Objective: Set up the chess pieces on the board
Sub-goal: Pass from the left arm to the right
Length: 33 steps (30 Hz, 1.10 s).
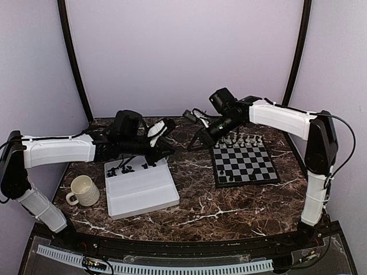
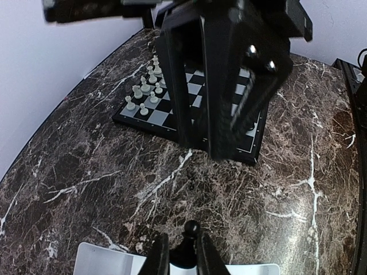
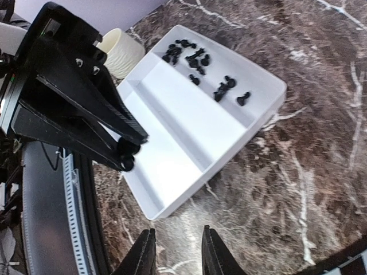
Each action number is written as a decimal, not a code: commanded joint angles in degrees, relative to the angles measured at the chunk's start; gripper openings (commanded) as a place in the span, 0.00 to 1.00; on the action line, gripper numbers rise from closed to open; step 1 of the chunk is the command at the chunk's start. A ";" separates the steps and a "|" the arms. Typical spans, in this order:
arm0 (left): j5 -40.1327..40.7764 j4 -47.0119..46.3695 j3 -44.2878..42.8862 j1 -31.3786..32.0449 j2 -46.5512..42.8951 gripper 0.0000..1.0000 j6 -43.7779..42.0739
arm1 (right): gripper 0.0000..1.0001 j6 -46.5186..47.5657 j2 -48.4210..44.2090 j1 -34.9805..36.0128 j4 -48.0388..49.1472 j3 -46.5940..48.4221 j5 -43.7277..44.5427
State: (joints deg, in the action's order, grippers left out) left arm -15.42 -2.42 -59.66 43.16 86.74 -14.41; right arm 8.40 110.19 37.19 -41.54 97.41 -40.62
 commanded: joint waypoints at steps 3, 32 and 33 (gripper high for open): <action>2.34 -2.12 2.01 4.44 -3.79 0.08 -4.24 | 0.29 -6.44 4.13 2.60 2.17 3.54 -9.56; 5.69 -0.23 1.53 7.07 -4.92 0.08 -6.05 | 0.37 -7.20 0.37 3.46 1.38 -1.18 -15.10; 5.63 -0.40 1.66 7.04 -5.05 0.08 -6.13 | 0.37 -7.41 0.78 3.50 1.33 -0.83 -15.18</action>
State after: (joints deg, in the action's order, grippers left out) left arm -9.19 -2.90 -58.33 50.26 85.12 -19.94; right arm 2.20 109.12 40.36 -40.32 94.50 -56.05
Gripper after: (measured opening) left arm 0.152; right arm 0.376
